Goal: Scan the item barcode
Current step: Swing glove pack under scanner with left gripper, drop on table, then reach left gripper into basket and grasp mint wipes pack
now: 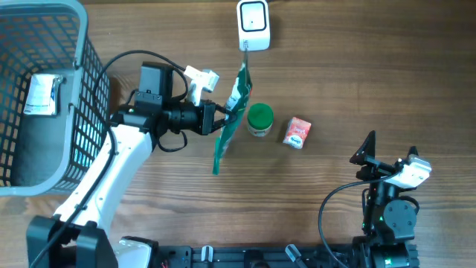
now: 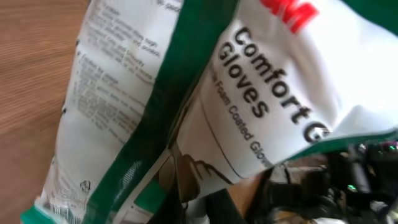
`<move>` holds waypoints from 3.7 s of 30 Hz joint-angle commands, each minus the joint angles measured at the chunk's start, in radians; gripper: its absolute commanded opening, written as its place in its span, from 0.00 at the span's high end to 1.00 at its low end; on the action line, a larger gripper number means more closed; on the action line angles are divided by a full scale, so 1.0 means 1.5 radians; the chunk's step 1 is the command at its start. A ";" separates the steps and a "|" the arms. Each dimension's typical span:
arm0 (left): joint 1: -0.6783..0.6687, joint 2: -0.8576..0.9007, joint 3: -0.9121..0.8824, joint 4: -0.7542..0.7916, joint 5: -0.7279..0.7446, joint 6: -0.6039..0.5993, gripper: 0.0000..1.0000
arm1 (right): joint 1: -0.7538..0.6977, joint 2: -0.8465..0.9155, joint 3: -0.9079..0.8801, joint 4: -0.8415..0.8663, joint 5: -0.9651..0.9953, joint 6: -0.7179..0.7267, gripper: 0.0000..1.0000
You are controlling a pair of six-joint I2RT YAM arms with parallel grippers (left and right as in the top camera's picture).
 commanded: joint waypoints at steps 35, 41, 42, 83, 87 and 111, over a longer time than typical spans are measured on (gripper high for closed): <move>0.025 0.009 -0.049 0.714 0.253 -0.424 0.00 | -0.002 -0.004 0.001 0.003 -0.002 -0.002 0.00; 0.121 -0.071 0.018 0.748 0.251 -0.513 0.00 | -0.002 -0.004 0.001 0.003 -0.002 -0.002 0.00; 0.146 -0.080 0.025 0.748 0.251 -0.521 0.00 | -0.002 -0.004 0.001 0.003 -0.002 -0.002 0.00; 0.557 0.106 0.469 -0.333 -0.651 -0.564 0.00 | -0.002 -0.004 0.001 0.003 -0.002 -0.002 0.00; 0.557 0.201 0.469 -0.415 -0.626 -0.564 0.00 | -0.002 -0.004 0.001 0.003 -0.002 -0.002 0.00; 0.501 0.361 0.267 -0.393 -0.587 -0.524 0.04 | -0.002 -0.004 0.001 0.003 -0.002 -0.002 0.00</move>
